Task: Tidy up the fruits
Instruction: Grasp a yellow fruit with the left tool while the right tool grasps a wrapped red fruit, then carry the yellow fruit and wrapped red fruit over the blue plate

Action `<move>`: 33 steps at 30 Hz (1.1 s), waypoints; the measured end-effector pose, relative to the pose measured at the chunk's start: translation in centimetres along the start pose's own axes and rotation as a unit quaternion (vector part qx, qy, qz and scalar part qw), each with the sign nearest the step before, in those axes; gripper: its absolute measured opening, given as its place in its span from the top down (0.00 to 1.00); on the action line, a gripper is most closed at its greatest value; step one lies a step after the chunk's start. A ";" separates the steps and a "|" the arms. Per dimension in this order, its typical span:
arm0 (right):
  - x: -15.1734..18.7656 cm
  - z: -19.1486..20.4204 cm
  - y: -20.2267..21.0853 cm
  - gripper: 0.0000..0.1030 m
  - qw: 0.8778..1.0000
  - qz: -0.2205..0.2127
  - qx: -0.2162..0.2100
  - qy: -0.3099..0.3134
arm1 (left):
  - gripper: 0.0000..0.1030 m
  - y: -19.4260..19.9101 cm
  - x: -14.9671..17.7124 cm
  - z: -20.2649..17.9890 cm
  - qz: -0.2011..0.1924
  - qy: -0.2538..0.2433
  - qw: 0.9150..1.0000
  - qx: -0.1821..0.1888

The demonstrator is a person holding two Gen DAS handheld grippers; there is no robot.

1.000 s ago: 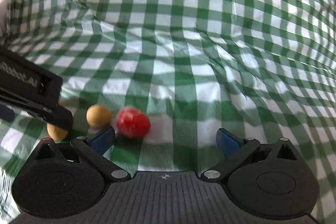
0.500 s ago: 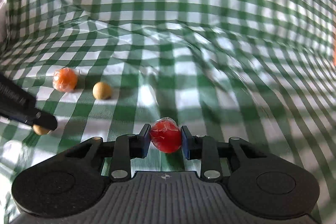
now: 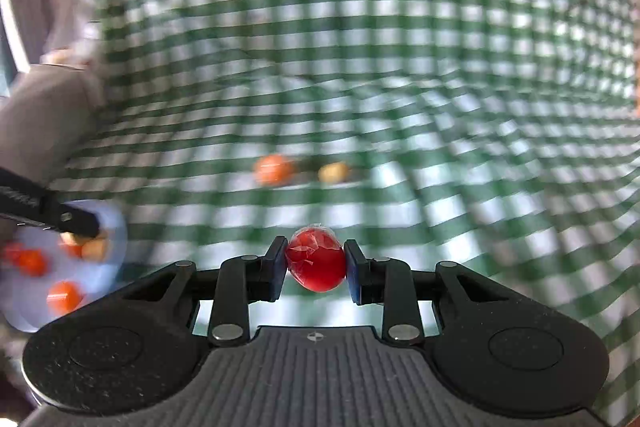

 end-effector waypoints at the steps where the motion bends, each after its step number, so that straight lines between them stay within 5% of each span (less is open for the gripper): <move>1: 0.7 2.5 1.0 0.69 0.999 0.015 -0.034 -0.002 | 0.74 0.7 0.5 0.9 -0.003 0.006 1.000 -0.004; 10: 2.3 14.3 4.8 0.69 0.991 0.042 -0.097 0.080 | 0.74 5.6 4.7 8.8 -0.030 0.067 0.997 -0.012; 18: 4.0 20.3 8.0 0.69 0.984 0.038 -0.110 0.138 | 0.74 8.9 7.9 13.3 -0.053 0.097 0.994 -0.004; 33: 5.4 22.8 10.0 0.69 0.979 0.030 -0.097 0.177 | 0.74 11.6 9.9 15.3 -0.088 0.108 0.990 0.012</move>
Point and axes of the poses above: each gripper's, at about its wrist camera, not at the fingertips, and y roughly against the way its jaws point, z to its left, x to its underside, the point moved 3 cm from there along -y, roughly the way its jaws point, and after that the axes turned 13 degrees about z, right-handed, at the moved point
